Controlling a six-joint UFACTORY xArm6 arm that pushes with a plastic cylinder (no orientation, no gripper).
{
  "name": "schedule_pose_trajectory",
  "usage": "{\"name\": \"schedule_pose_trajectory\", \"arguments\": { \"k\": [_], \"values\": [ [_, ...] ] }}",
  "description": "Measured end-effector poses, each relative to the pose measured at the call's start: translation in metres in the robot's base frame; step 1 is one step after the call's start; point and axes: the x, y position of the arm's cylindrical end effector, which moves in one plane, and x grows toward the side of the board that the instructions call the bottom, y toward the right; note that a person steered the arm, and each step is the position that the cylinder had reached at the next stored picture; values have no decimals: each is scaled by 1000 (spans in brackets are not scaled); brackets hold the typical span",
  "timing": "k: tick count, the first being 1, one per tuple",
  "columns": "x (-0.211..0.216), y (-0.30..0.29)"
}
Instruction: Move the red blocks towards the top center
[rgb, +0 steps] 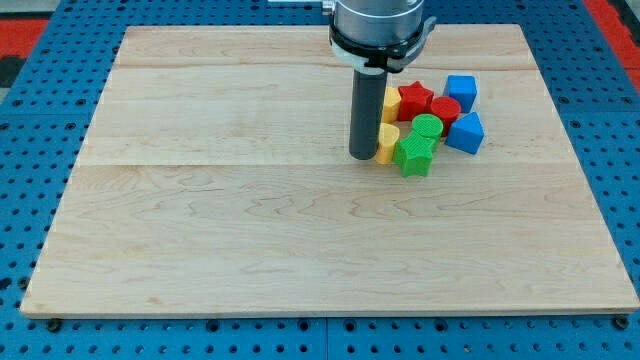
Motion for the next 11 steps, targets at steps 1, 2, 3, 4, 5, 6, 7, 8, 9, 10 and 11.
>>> {"name": "schedule_pose_trajectory", "arguments": {
  "k": [1, 2, 3, 4, 5, 6, 7, 8, 9, 10, 11],
  "values": [
    [23, -3],
    [81, 6],
    [76, 112],
    [60, 199],
    [8, 223],
    [-3, 196],
    [-26, 176],
    [-40, 122],
    [-51, 99],
    [-62, 90],
    [-59, 75]
  ]
}}
